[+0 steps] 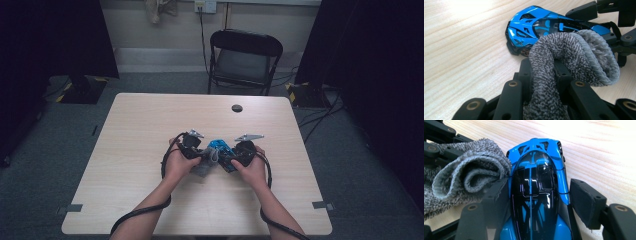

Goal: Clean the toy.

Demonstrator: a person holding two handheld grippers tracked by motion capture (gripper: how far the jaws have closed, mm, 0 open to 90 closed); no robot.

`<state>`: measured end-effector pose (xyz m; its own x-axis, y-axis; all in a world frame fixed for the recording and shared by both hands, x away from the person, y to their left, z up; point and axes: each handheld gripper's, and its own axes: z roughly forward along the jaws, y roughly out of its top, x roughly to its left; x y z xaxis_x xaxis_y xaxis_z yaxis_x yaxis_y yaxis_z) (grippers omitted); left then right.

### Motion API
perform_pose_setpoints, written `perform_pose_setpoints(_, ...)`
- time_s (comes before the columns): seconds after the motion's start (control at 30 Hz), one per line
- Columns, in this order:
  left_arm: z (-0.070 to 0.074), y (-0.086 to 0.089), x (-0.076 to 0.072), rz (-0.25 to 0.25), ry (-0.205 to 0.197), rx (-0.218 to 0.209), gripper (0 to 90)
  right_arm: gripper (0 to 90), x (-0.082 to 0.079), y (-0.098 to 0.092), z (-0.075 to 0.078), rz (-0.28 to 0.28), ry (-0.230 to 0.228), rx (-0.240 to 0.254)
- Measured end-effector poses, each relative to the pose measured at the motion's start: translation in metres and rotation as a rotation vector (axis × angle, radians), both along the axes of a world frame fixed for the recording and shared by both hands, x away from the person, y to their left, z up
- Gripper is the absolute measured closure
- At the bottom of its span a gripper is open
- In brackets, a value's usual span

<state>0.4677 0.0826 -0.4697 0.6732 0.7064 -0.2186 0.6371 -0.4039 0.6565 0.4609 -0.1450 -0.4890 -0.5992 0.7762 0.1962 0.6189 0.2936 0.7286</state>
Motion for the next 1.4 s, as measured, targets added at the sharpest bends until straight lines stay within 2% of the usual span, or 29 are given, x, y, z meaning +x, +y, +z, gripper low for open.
perform_pose_setpoints(0.07,0.000,0.002,0.003,0.013,0.015,-0.012,73.1,33.0,0.000,0.000,0.000,0.000,-0.001,-0.003)
perform_pose_setpoints(0.5,0.000,0.020,0.027,0.121,0.009,0.005,73.1,33.0,0.001,0.001,0.001,0.007,0.002,-0.012)
perform_pose_setpoints(0.53,0.000,0.020,0.028,0.131,-0.002,0.009,73.1,33.0,0.001,0.001,0.001,0.007,0.001,-0.012)
perform_pose_setpoints(0.77,0.001,0.020,0.030,0.150,-0.014,0.018,73.0,33.0,0.000,0.002,0.002,0.010,-0.010,-0.020)
perform_pose_setpoints(0.83,0.003,0.021,0.028,0.133,-0.012,0.022,73.1,33.0,0.000,0.002,0.001,0.009,-0.013,-0.022)
perform_pose_setpoints(0.93,0.008,0.023,0.022,0.104,-0.007,0.005,73.3,33.1,0.000,0.003,0.002,0.010,-0.013,-0.024)
perform_pose_setpoints(1.13,0.016,0.026,0.002,0.035,-0.004,-0.010,73.3,33.1,-0.001,0.004,0.002,0.008,-0.020,-0.033)
perform_pose_setpoints(1.2,0.016,0.023,-0.009,-0.002,0.003,-0.025,73.3,33.0,-0.002,0.003,0.002,0.008,-0.023,-0.030)
perform_pose_setpoints(1.33,0.015,0.015,-0.028,-0.075,0.004,-0.025,73.3,33.1,-0.002,0.003,0.002,0.007,-0.022,-0.031)
perform_pose_setpoints(1.4,0.013,0.007,-0.038,-0.125,0.007,0.006,73.3,33.0,-0.002,0.004,0.003,0.007,-0.021,-0.041)
